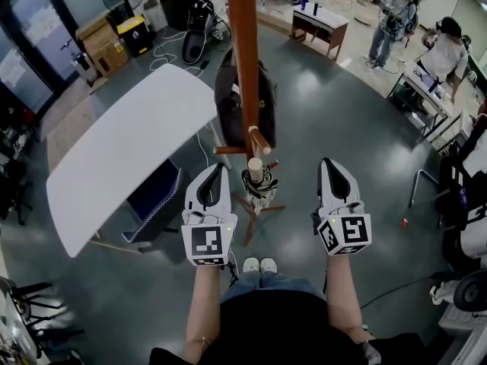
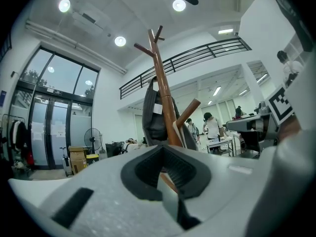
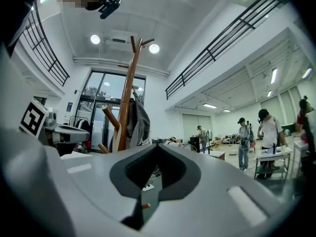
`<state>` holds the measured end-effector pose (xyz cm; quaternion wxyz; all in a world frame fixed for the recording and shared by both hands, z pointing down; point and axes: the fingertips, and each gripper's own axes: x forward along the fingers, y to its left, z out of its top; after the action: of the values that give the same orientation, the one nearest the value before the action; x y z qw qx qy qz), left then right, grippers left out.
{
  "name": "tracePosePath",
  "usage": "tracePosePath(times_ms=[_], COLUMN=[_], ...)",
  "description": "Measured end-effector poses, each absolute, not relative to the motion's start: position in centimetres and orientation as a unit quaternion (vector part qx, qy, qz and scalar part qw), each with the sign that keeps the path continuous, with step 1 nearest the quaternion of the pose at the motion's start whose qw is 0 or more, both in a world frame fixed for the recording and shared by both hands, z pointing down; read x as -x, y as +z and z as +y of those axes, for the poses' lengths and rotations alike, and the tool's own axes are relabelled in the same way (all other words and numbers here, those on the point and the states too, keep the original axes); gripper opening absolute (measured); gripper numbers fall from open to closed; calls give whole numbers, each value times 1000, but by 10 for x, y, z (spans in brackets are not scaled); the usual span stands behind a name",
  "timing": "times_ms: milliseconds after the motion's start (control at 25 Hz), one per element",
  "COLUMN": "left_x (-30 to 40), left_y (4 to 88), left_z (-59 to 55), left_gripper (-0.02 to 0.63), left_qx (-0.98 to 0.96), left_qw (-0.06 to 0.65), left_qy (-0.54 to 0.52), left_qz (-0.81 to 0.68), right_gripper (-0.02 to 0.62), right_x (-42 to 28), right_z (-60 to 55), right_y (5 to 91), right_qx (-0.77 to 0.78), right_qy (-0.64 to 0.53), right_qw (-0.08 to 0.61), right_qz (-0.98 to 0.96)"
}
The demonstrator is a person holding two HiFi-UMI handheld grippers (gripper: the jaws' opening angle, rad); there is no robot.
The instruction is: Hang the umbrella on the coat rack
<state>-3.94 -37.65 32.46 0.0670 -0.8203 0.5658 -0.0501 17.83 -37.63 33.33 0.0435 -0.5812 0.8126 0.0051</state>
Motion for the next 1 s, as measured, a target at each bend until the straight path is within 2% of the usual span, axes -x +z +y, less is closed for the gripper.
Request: tracePosePath(times_ms=[1000], left_x=[44], left_y=[329], left_z=[-376], left_gripper=[5], left_qx=[818], left_qw=[63], left_qy=[-52], left_qz=[570], right_gripper=[5], right_x=[-178], right_z=[-376], right_y=[340], right_qx=[579], right_qy=[-7], right_qw=[36], right_qz=[815])
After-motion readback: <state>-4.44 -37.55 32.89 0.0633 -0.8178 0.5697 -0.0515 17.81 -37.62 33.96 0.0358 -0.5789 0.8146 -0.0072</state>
